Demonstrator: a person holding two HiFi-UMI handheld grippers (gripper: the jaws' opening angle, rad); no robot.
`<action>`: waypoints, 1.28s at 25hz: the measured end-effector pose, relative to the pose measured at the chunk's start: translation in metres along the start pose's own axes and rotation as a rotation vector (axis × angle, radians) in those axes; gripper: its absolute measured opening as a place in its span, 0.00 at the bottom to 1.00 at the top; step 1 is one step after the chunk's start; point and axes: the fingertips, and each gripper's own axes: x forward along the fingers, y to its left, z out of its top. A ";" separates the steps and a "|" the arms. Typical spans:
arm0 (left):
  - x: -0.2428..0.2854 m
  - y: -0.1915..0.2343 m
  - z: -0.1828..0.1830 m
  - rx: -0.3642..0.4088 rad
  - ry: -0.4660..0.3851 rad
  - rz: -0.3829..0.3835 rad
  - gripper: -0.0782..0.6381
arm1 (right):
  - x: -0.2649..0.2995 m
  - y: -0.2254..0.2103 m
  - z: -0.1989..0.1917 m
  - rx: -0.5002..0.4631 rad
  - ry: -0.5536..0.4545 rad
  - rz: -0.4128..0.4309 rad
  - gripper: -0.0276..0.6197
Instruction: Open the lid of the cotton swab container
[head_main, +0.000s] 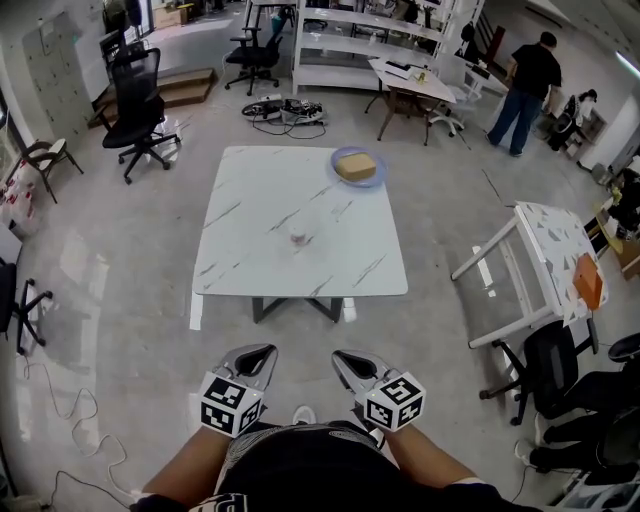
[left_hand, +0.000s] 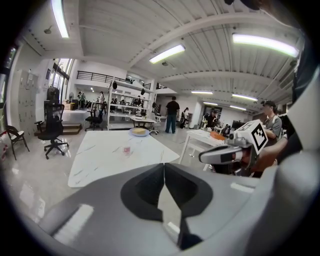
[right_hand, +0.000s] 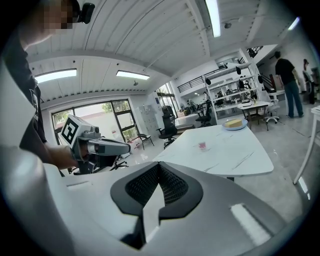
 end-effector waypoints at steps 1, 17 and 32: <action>0.002 -0.001 0.001 0.001 0.001 0.002 0.19 | 0.000 -0.001 0.001 0.000 0.000 0.006 0.04; 0.017 0.007 0.001 -0.006 0.024 0.013 0.19 | 0.008 -0.016 -0.004 0.017 0.010 0.020 0.04; 0.061 0.052 0.026 -0.015 0.032 0.008 0.19 | 0.050 -0.058 0.014 0.042 0.036 -0.002 0.04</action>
